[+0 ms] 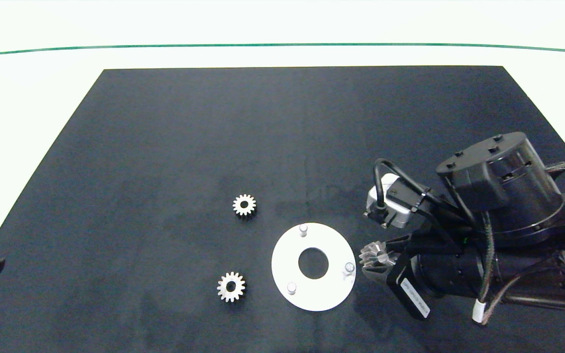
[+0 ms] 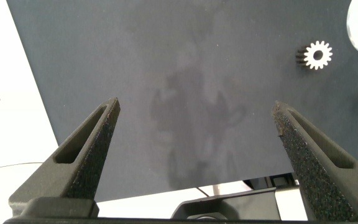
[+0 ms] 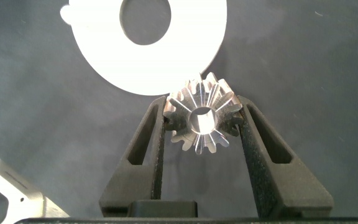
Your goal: Install three planetary gears onto the carrier pins
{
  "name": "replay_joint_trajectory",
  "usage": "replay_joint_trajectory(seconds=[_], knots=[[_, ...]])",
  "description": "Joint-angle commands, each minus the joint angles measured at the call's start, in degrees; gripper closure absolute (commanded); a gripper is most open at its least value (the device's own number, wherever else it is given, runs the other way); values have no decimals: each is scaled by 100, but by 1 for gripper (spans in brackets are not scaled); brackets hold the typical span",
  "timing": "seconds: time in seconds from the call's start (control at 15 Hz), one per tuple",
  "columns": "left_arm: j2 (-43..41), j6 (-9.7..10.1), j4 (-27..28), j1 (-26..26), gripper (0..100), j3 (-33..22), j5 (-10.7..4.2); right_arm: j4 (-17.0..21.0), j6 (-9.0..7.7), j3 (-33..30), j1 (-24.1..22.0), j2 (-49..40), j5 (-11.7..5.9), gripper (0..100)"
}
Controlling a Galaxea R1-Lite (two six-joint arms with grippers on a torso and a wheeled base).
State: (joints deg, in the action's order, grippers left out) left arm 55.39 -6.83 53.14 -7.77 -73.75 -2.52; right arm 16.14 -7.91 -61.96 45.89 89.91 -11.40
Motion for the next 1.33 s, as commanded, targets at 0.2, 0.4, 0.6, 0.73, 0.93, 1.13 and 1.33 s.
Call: replay_joint_trajectory(seconds=[0.2, 0.4, 0.6, 0.73, 0.93, 1.13, 1.33], knots=[[-64, -3, 30, -6, 0, 1, -3, 12, 18, -158, 96, 387, -20, 78], [-81, -3, 30, -6, 0, 1, -3, 12, 9, -167, 105, 519, -205, 78], [-90, -3, 30, 3, 0, -8, -3, 3, 9, -220, 105, 537, -214, 78], [-108, -3, 30, -6, 0, -8, -3, 12, 9, -281, 105, 598, -222, 78], [-108, -12, 30, 3, 0, -8, -3, 3, 18, -290, 96, 677, -222, 78], [-125, -20, 30, -6, 0, -8, -3, 3, 18, -299, 105, 757, -222, 78], [-125, -20, 30, -6, 0, -8, -3, 3, 18, -351, 105, 818, -222, 78]])
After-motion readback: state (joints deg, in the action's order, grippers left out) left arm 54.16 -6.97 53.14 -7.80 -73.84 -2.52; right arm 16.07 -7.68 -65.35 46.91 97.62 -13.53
